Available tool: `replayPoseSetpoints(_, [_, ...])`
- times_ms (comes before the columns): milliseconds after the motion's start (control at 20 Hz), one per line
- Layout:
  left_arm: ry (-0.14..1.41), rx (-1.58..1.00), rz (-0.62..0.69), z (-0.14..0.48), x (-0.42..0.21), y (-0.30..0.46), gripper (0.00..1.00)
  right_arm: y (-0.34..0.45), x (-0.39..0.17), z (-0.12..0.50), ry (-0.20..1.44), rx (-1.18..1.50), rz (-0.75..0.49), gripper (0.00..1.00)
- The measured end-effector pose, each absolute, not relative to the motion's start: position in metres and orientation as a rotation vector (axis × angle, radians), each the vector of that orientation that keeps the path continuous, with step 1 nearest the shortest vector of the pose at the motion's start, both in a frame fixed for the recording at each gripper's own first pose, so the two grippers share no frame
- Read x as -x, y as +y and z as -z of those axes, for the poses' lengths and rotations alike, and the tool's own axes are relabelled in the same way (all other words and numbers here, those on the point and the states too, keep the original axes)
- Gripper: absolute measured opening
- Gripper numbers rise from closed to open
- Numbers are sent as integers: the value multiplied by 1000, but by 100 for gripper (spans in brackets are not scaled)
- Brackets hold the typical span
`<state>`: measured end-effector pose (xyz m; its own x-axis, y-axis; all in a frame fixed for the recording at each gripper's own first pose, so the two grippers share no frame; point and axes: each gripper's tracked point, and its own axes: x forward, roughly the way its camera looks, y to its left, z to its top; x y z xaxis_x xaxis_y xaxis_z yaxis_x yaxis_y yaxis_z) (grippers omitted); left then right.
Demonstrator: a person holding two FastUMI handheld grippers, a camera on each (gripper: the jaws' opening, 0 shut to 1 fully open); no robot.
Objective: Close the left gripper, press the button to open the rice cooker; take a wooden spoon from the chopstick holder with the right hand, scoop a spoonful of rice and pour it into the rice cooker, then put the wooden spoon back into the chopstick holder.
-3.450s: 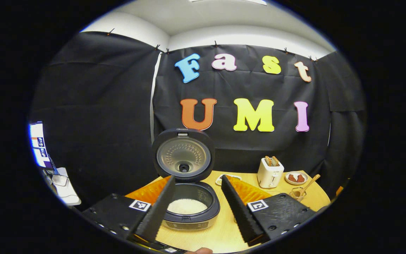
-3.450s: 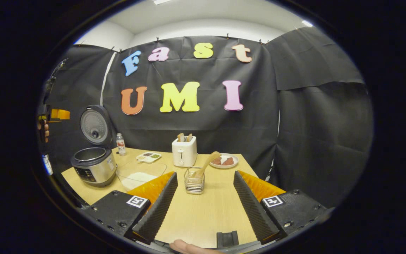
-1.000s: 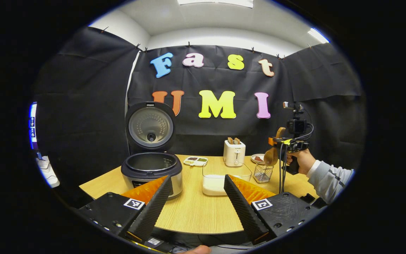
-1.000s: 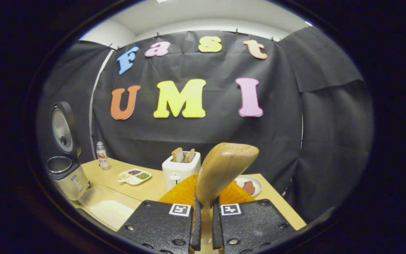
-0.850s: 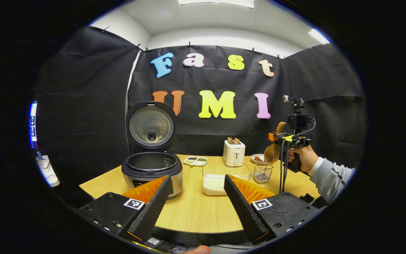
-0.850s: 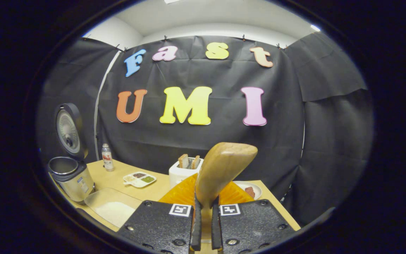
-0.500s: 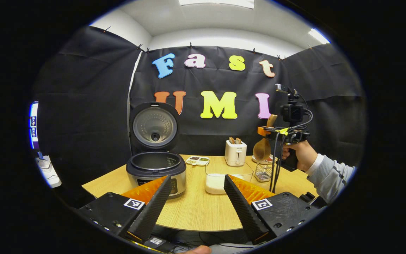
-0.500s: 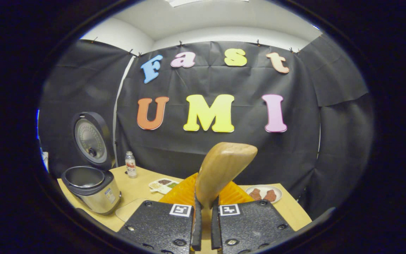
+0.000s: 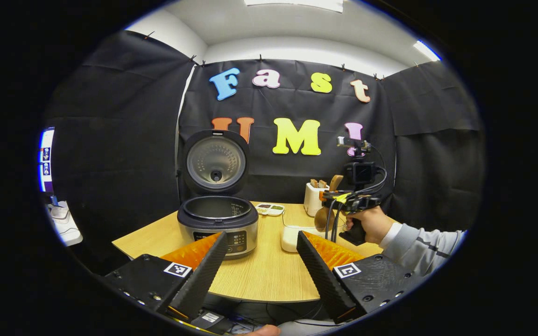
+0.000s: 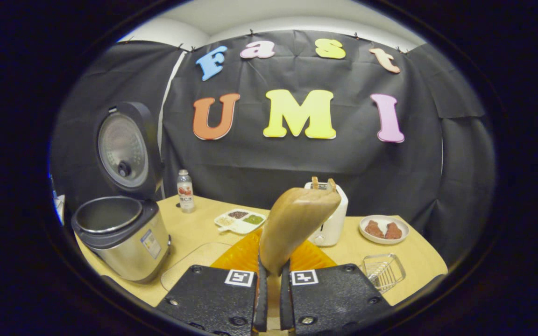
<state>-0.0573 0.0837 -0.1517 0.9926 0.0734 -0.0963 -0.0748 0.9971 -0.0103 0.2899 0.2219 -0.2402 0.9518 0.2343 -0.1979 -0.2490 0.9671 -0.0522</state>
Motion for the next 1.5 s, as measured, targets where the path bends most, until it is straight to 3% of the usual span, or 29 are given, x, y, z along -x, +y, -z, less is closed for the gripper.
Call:
replayPoseSetpoints(250, [115,27,-72,160,54,86,95,218,-295,290,299,36,-193,16])
replayPoseSetpoints(550, [131,1,-60,166,52,77,95,252,-259,310,476,-214,-291,16])
replayPoseSetpoints(650, [130,-4,-57,164,52,75,95,254,-260,310,506,-257,-292,12])
replayPoseSetpoints(1050, [121,11,-76,160,53,83,95,263,-274,320,741,-597,-361,14])
replayPoseSetpoints(1150, [122,2,-78,160,54,84,100,260,-276,323,775,-667,-355,14])
replayPoseSetpoints(1200, [123,-1,-80,160,54,85,95,260,-278,323,786,-707,-354,14])
replayPoseSetpoints(1250, [124,-2,-80,160,54,84,100,259,-276,320,797,-738,-361,14])
replayPoseSetpoints(1300, [125,-3,-79,160,54,84,95,257,-275,316,801,-771,-363,14])
replayPoseSetpoints(1500, [126,-12,-80,160,56,85,95,242,-275,286,744,-832,-363,14])
